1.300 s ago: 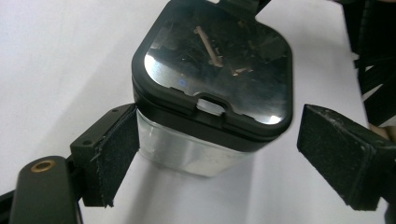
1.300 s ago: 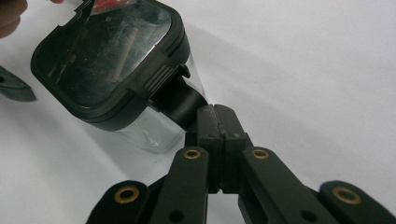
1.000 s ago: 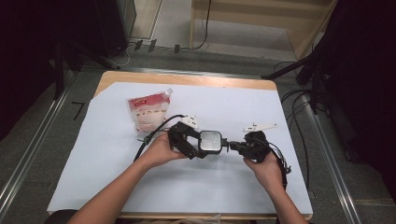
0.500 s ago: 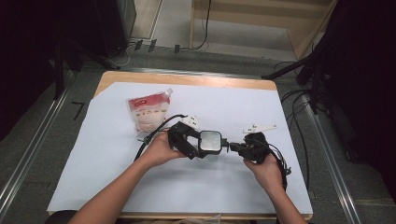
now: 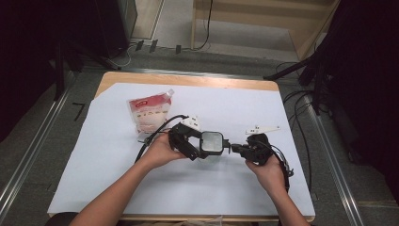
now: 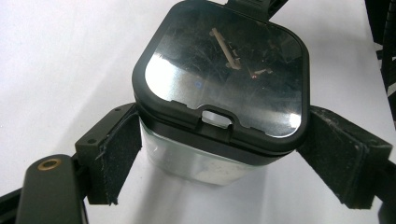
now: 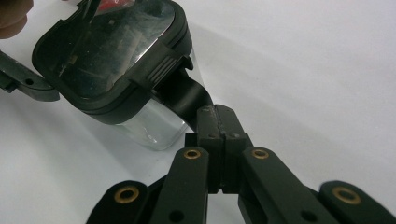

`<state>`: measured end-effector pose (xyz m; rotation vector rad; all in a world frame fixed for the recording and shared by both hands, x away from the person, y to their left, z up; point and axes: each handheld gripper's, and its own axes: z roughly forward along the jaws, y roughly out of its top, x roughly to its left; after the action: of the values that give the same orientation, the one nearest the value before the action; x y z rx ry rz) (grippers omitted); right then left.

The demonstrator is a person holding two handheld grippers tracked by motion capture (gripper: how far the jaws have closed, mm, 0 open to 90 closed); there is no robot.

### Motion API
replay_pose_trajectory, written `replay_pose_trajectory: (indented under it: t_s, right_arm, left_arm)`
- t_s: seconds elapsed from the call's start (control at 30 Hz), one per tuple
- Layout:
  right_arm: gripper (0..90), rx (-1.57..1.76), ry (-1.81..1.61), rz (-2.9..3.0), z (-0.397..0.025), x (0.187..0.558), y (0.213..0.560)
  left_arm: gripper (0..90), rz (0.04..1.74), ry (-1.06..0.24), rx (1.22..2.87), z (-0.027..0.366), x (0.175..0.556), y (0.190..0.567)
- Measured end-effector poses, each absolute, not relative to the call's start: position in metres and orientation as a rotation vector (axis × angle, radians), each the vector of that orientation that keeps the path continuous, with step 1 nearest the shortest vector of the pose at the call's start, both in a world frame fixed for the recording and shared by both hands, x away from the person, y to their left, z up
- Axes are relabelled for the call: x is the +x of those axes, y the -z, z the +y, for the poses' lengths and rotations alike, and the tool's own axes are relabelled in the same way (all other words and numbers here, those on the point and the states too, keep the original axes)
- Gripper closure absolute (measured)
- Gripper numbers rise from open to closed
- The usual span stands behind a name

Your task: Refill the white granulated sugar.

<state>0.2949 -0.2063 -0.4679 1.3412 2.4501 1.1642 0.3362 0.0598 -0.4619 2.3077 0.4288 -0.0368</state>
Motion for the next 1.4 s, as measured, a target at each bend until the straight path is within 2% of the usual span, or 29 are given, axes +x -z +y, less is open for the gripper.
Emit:
replay_pose_trajectory:
  t_s: [0.23, 1.4]
  right_arm:
    - [90.0, 1.340, -1.163, 2.455, -0.207, 0.295, 0.468]
    - [90.0, 1.315, -1.197, 2.453, -0.206, 0.292, 0.464]
  left_arm:
    - [16.4, 0.435, 0.052, 2.291, 0.061, 0.337, 0.460]
    - [20.1, 0.409, -0.049, 2.310, 0.060, 0.328, 0.441]
